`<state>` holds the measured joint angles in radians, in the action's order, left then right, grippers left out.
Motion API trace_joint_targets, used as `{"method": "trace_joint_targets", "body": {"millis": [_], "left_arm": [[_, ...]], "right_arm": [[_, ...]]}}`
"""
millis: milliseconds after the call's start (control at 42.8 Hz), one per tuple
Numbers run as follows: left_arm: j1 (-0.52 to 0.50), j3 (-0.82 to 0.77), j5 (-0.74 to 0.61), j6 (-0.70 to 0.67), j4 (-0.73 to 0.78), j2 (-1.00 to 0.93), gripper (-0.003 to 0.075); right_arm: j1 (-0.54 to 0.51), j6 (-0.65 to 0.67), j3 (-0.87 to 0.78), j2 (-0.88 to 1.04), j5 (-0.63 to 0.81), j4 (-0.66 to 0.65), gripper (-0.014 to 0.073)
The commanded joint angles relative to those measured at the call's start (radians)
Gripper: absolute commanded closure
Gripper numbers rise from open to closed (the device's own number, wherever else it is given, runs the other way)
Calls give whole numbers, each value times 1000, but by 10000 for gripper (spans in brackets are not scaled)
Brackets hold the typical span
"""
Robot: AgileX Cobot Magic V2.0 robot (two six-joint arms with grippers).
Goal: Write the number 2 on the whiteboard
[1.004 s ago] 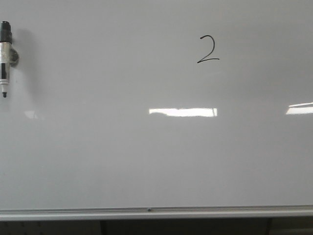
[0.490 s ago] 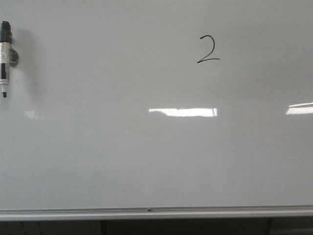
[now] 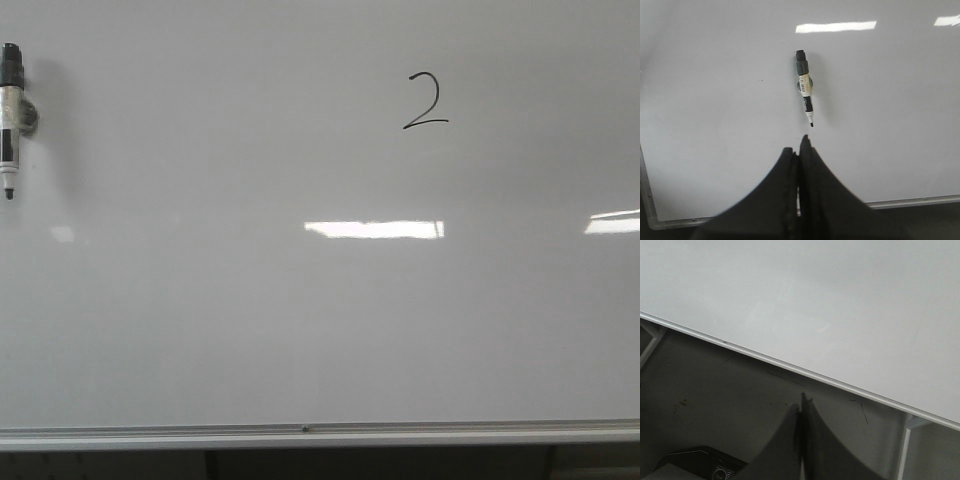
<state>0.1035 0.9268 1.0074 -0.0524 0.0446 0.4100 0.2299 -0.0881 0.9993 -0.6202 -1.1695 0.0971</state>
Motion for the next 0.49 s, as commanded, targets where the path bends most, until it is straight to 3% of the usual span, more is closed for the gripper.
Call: {"method": "trace_joint_targets", "body": {"millis": [0, 117, 467], "left_arm": [[-25, -22, -102, -4, 18, -32, 741], [-51, -116, -198, -4, 43, -96, 741], [-73, -612, -696, -6, 17, -329, 741]], "right_arm": [[-7, 4, 30, -3, 52, -4, 662], [-7, 4, 30, -3, 52, -4, 662], [-7, 4, 30, -3, 52, -4, 662]]}}
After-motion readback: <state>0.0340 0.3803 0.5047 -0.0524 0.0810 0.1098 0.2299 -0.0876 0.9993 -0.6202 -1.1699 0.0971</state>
